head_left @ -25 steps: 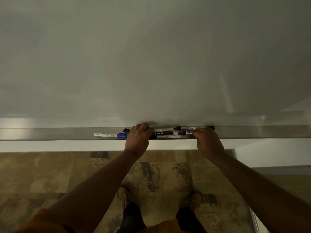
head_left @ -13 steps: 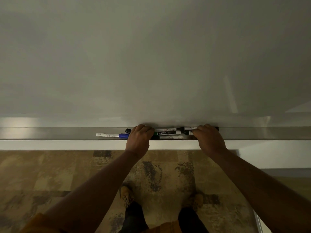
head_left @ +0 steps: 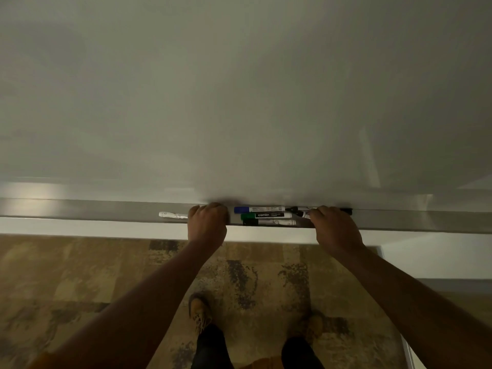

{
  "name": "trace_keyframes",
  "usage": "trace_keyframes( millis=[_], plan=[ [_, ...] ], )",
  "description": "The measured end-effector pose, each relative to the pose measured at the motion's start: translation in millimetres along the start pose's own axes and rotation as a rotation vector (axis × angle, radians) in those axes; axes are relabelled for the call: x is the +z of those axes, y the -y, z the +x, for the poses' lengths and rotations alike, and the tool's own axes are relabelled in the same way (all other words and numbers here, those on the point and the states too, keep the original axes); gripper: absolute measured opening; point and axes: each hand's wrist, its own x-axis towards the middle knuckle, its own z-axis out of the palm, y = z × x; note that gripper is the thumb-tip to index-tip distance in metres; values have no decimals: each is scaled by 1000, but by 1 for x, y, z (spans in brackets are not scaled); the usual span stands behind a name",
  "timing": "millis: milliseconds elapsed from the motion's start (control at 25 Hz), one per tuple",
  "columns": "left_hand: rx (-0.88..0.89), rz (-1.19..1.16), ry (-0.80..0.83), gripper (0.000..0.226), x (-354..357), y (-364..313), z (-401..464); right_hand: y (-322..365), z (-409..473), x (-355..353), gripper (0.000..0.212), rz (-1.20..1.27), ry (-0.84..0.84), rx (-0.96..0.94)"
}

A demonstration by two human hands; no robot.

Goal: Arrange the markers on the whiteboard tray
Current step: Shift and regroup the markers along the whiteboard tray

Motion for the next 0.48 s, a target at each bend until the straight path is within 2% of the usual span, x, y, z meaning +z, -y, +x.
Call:
trace_keyframes(
  millis=[160, 320, 480],
  plan=[
    [55, -85, -1, 16, 0, -3, 1, 5, 0, -4, 32, 52, -80, -37],
    [257, -297, -154, 12, -5, -21, -7, 16, -2, -10, 24, 91, -175, -101],
    [281, -516, -191, 19, -20, -42, -11, 31, -6, -21, 40, 208, -247, -129]
  ],
)
